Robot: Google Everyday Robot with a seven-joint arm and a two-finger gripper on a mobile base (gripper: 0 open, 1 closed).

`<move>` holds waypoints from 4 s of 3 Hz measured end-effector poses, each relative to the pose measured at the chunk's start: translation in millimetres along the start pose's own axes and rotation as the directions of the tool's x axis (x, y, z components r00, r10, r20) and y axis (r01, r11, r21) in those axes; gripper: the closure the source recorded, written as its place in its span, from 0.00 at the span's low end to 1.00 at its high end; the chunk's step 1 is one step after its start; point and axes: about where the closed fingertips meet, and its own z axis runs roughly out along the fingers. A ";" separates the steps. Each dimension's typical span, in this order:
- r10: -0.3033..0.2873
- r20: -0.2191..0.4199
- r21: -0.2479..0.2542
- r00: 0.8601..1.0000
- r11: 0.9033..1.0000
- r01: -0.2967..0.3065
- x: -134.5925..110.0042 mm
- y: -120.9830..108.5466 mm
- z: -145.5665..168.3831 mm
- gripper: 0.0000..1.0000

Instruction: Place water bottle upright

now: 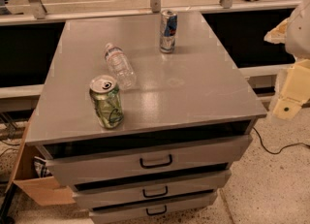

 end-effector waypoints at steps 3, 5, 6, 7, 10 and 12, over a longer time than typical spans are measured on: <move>-0.005 0.114 -0.028 0.993 1.000 0.009 -56.5 -44.4 38.5 0.00; 0.001 0.216 -0.056 0.976 0.998 0.012 -193.4 -123.9 103.1 0.00; 0.001 0.216 -0.056 0.976 0.998 0.012 -193.4 -123.9 103.1 0.00; -0.015 0.246 -0.087 0.969 0.996 0.038 -224.5 -119.5 113.5 0.00; 0.218 0.340 -0.182 0.915 0.970 -0.164 -337.4 -141.7 158.5 0.00; 0.464 0.263 -0.212 0.846 0.883 -0.419 -355.3 -150.2 204.7 0.00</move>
Offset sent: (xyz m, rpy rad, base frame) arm 0.0354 0.0279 -0.0116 0.1121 0.0218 0.0577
